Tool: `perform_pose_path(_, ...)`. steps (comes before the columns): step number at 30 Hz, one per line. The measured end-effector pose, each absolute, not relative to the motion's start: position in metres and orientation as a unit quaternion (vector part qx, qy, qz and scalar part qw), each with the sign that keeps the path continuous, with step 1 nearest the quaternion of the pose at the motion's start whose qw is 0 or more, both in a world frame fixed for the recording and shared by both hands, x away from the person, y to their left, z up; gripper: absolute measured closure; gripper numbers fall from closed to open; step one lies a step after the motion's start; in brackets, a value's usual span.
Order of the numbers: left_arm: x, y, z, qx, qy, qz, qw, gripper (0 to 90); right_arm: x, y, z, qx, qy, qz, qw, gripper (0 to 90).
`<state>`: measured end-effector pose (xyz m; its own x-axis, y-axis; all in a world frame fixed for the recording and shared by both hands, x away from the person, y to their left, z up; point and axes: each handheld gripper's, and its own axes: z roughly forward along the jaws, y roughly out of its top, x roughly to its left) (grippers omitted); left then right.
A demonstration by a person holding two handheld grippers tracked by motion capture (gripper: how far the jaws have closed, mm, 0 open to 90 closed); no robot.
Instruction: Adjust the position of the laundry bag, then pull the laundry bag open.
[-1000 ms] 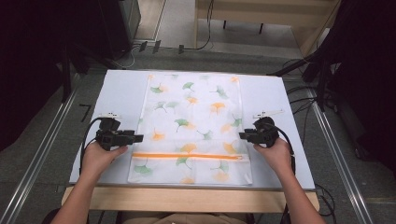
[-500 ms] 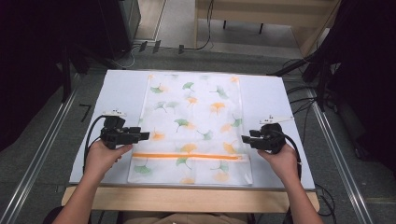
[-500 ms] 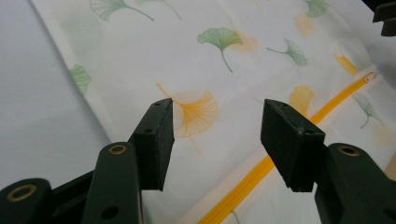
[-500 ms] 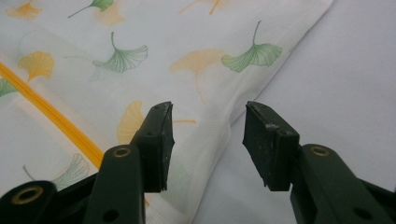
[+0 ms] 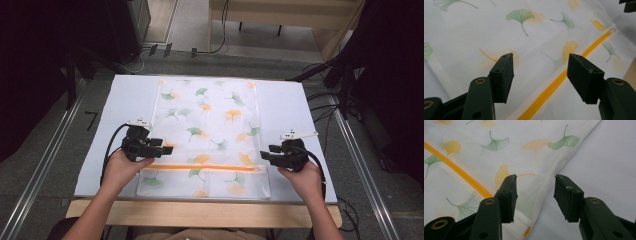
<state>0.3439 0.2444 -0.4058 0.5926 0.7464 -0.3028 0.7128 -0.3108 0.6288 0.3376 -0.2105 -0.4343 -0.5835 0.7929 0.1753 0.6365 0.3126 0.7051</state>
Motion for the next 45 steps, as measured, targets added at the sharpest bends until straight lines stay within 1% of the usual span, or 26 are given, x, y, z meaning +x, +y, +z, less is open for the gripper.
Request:
perform_pose_path(5,0.346,0.235,-0.406,0.816,0.440,0.020,0.375,38.6,0.336,-0.215,-0.437,0.451,0.803,0.377,0.098,56.7)
perform_pose_path(10,0.348,0.227,-0.407,0.824,0.429,0.010,0.370,41.3,0.333,-0.217,-0.438,0.453,0.803,0.374,0.099,58.3)
perform_pose_path(27,0.348,0.198,-0.409,0.842,0.395,0.003,0.368,39.9,0.327,-0.217,-0.446,0.453,0.811,0.358,0.089,58.2)
perform_pose_path(32,0.351,0.189,-0.409,0.843,0.388,0.002,0.373,40.0,0.321,-0.220,-0.448,0.451,0.815,0.352,0.087,58.2)
perform_pose_path(36,0.355,0.182,-0.410,0.841,0.391,-0.010,0.374,39.4,0.316,-0.222,-0.451,0.456,0.814,0.348,0.084,58.2)
perform_pose_path(45,0.361,0.167,-0.412,0.851,0.370,-0.015,0.372,38.9,0.305,-0.224,-0.456,0.447,0.824,0.338,0.085,57.4)
